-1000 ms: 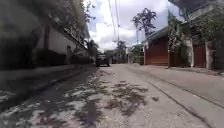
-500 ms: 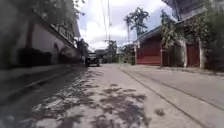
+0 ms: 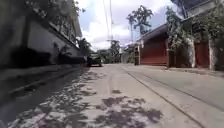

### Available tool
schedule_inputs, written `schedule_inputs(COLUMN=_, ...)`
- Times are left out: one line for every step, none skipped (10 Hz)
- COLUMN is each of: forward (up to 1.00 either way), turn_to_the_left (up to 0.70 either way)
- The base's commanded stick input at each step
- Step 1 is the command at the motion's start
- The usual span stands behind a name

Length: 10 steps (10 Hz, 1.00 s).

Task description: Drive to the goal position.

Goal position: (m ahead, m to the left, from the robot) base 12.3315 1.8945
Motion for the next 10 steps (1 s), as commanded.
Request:
schedule_inputs(forward=1.0, turn_to_the_left=0.0)
schedule_inputs(forward=1.0, turn_to_the_left=-0.03)
schedule_inputs(forward=1.0, turn_to_the_left=-0.03)
schedule_inputs(forward=1.0, turn_to_the_left=-0.03)
schedule_inputs(forward=1.0, turn_to_the_left=-0.03)
schedule_inputs(forward=1.0, turn_to_the_left=-0.03)
schedule_inputs(forward=1.0, turn_to_the_left=-0.03)
schedule_inputs(forward=1.0, turn_to_the_left=-0.02)
schedule_inputs(forward=1.0, turn_to_the_left=0.0)
schedule_inputs(forward=1.0, turn_to_the_left=0.0)
